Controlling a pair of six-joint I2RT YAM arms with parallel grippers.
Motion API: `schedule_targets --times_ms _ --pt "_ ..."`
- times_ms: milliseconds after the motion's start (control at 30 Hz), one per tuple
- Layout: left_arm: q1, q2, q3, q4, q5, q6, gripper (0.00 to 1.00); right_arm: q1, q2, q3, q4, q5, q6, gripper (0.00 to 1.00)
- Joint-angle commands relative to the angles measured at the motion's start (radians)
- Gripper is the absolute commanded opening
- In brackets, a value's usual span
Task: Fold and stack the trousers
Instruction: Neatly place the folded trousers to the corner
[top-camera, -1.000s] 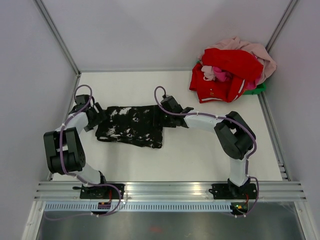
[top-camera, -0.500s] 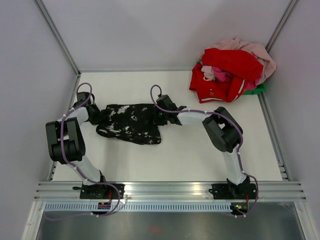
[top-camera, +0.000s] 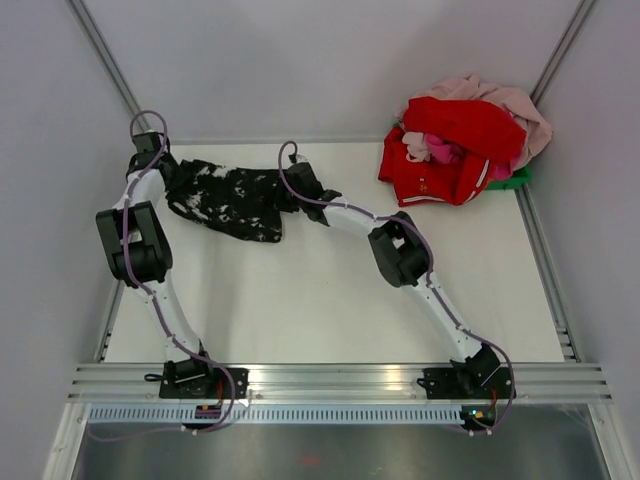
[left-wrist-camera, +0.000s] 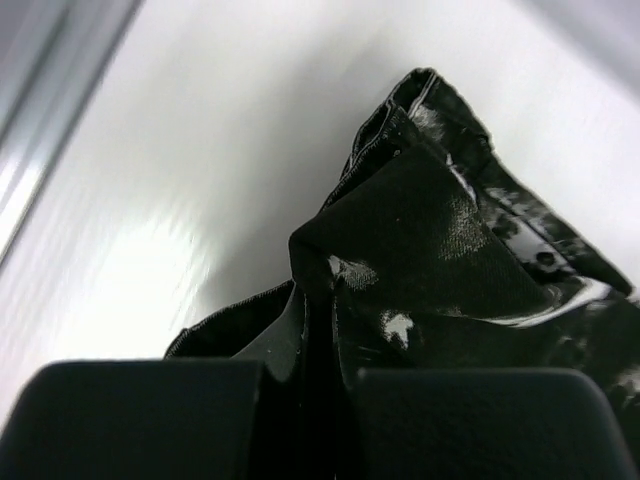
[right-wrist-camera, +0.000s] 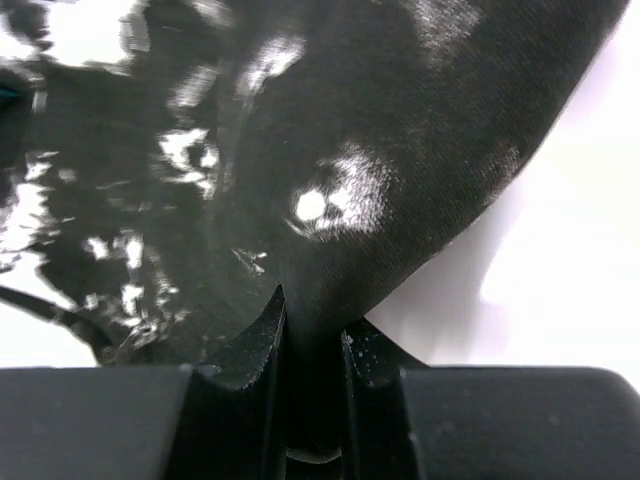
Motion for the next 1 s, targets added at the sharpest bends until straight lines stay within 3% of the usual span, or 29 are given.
schedule_targets --times_ms 0,67,167,500,633,833,900,967 --pt "-0.018 0.139 0.225 0.032 0.107 -0.009 0.02 0.0 0.193 0.343 0.184 -0.013 -0.006 0.18" --pt "-0.015 0.242 0.362 0.016 0.132 -0.018 0.02 -0.018 0.244 0.403 0.286 -0.003 0.042 0.15" --pt "0.014 0.313 0.441 0.022 0.12 -0.063 0.02 -0.049 0.261 0.369 0.398 0.075 0.06 0.11" --pt "0.057 0.42 0.497 0.107 0.103 -0.13 0.02 -0.066 0.293 0.464 0.478 0.159 -0.092 0.16" --pt "0.058 0.445 0.522 0.133 0.109 -0.103 0.03 -0.067 0.301 0.492 0.534 0.122 -0.117 0.46" --pt "0.071 0.488 0.589 0.13 0.074 -0.141 0.05 -0.07 0.233 0.449 0.471 0.024 -0.201 0.84" --pt "0.071 0.489 0.592 0.133 0.06 -0.146 0.06 -0.084 0.193 0.425 0.426 -0.031 -0.203 0.9" --pt "0.072 0.496 0.601 0.154 0.08 -0.124 0.16 -0.103 0.123 0.33 0.421 -0.065 -0.171 0.94"
